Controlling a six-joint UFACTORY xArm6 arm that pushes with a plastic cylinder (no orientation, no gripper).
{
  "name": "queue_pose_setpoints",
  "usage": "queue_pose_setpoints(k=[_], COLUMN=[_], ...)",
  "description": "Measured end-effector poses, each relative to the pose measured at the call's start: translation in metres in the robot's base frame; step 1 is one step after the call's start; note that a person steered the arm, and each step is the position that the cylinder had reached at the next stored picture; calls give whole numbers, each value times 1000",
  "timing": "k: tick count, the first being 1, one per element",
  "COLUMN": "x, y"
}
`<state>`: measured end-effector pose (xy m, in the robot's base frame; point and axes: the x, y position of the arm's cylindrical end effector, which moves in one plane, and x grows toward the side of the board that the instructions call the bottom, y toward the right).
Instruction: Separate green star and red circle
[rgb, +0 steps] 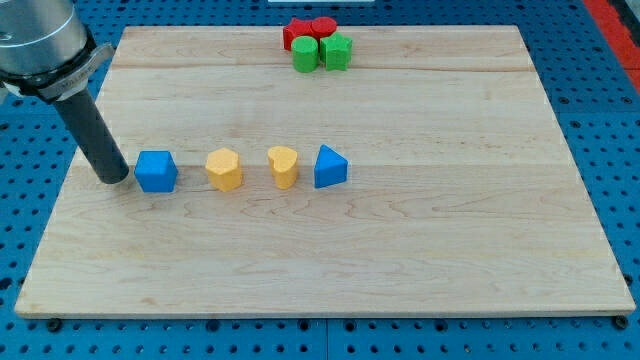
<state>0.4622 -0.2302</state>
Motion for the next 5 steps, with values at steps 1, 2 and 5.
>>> queue_pose_setpoints(k=[1, 2, 5], x=[0, 0, -68], y=[9, 17, -11])
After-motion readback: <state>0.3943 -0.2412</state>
